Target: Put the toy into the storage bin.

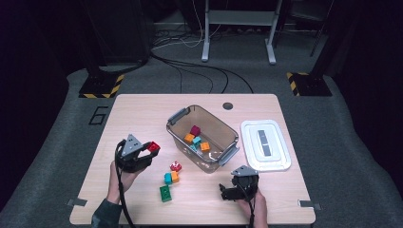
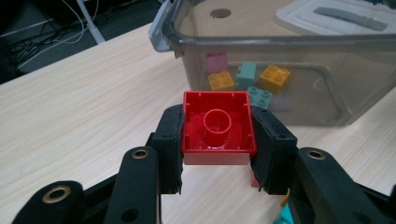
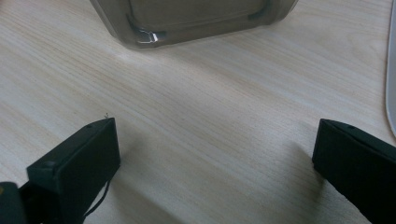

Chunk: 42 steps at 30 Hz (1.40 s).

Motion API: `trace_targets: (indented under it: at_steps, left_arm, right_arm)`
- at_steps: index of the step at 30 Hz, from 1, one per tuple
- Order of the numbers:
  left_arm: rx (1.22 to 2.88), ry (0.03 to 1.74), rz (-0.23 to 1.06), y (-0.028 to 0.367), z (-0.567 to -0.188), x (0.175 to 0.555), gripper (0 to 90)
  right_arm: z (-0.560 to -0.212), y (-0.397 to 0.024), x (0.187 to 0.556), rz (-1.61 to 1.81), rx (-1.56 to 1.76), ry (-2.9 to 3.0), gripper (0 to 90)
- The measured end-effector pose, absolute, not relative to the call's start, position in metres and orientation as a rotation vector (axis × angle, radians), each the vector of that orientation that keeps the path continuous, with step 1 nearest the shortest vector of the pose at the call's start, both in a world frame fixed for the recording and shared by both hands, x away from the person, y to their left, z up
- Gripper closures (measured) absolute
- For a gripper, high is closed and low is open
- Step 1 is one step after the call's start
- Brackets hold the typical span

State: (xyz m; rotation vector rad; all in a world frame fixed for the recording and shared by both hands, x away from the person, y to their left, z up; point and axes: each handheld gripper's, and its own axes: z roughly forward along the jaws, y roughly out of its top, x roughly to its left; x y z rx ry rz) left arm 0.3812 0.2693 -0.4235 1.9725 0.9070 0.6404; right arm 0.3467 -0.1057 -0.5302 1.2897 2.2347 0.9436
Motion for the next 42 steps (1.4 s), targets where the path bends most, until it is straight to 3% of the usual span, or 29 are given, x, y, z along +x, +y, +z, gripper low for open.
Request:
trace_targets:
  at_steps: [42]
  left_arm:
    - [1.999,0.781,0.698,0.222,-0.363,0.442,58.5]
  right_arm:
    - [-0.530,-0.106,0.347,0.943,1.288,2.235,0.0]
